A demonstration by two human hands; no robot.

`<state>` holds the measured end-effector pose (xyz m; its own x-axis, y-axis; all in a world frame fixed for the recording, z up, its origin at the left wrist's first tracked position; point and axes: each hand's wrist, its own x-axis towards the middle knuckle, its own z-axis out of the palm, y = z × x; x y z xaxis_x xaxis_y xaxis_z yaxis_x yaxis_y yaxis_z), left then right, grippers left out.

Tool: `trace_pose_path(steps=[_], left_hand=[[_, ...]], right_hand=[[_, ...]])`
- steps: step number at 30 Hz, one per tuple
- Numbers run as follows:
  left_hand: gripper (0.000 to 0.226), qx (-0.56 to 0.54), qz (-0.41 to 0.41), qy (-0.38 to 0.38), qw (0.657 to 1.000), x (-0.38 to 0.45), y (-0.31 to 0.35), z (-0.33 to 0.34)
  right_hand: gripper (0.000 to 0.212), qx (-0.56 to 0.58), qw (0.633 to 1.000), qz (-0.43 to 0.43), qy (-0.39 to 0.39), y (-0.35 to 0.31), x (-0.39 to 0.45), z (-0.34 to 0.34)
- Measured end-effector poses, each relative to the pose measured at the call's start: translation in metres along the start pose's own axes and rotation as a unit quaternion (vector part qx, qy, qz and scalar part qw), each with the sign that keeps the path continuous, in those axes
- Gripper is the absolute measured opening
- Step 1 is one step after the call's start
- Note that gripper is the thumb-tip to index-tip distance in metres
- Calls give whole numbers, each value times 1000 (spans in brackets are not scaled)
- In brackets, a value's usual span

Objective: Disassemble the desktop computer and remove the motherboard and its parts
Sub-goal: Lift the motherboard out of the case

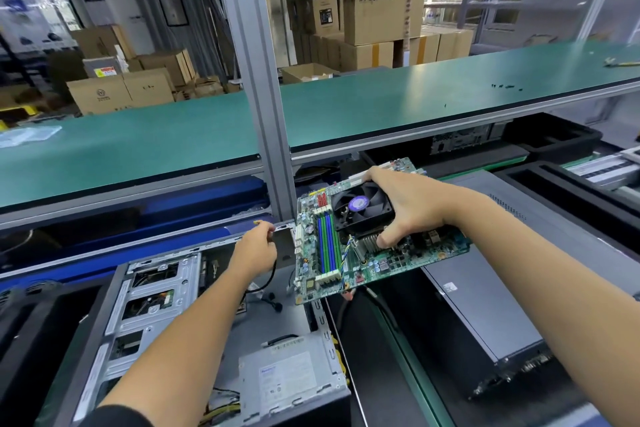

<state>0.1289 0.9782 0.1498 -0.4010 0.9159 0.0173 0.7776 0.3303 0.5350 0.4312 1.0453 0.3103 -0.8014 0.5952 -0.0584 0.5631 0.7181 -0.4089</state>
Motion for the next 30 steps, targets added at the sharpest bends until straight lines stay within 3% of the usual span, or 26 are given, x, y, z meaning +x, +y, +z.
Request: trace_pose_path(steps=[11, 14, 21, 25, 30], left_hand=[[21, -39, 38, 70, 996, -8, -8, -18], [32, -41, 25, 75, 996, -15, -25, -35], [44, -170, -81, 90, 978, -35, -72, -77], [41, -181, -119, 120, 969, -51, -103, -101], [34, -194, -183, 131, 955, -65, -146, -124]], right_hand=[[83, 7, 999, -24, -25, -32, 27, 26], [83, 7, 999, -41, -27, -48, 42, 39], [82, 10, 995, -88, -44, -92, 79, 64], [86, 19, 991, -118, -51, -120, 100, 86], [71, 5, 988, -141, -59, -153, 125, 116]])
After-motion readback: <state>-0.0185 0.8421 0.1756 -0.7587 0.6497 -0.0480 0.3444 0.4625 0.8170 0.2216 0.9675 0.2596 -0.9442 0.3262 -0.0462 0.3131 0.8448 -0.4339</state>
